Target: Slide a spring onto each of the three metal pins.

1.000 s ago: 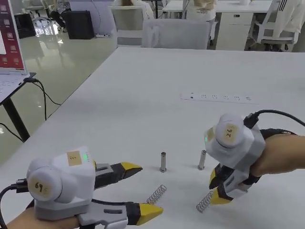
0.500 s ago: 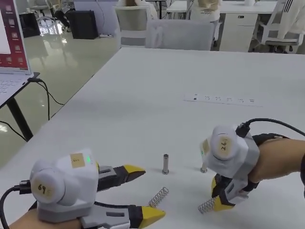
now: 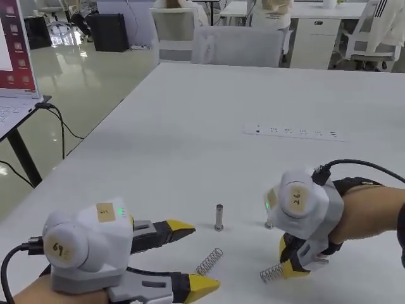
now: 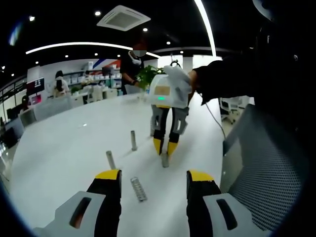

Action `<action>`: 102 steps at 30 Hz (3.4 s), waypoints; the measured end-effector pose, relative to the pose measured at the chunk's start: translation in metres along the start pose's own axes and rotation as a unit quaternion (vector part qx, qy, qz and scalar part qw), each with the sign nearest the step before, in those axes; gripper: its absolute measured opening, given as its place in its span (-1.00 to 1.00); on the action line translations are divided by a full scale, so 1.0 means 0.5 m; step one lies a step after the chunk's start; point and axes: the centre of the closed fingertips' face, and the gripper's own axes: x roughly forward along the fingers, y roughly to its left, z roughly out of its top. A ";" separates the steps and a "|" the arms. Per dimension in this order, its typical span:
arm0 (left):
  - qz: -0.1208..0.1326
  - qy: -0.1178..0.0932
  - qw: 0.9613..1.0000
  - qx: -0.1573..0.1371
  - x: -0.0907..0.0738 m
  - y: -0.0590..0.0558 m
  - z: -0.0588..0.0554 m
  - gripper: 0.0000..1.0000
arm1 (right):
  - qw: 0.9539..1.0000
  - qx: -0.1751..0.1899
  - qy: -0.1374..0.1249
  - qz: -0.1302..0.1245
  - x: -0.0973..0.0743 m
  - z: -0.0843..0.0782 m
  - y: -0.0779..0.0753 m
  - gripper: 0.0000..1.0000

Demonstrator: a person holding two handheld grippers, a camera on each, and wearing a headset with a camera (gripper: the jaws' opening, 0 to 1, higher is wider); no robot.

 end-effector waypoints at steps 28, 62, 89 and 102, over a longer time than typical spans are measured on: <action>-0.063 0.022 0.995 0.075 0.057 -0.009 0.064 -0.38 | 0.996 0.051 -0.063 -0.037 -0.148 0.134 0.003 -0.83; -0.063 0.004 0.995 0.078 0.076 -0.032 0.069 -0.94 | 0.995 0.058 -0.074 -0.037 -0.161 0.152 0.021 -0.82; -0.078 -0.019 0.994 0.069 0.073 -0.045 0.084 -0.95 | 0.993 0.060 -0.100 -0.031 -0.161 0.149 0.035 -0.83; -0.083 -0.007 0.994 0.071 0.078 -0.051 0.073 -0.95 | 0.992 0.044 -0.120 -0.022 -0.182 0.194 0.050 -0.84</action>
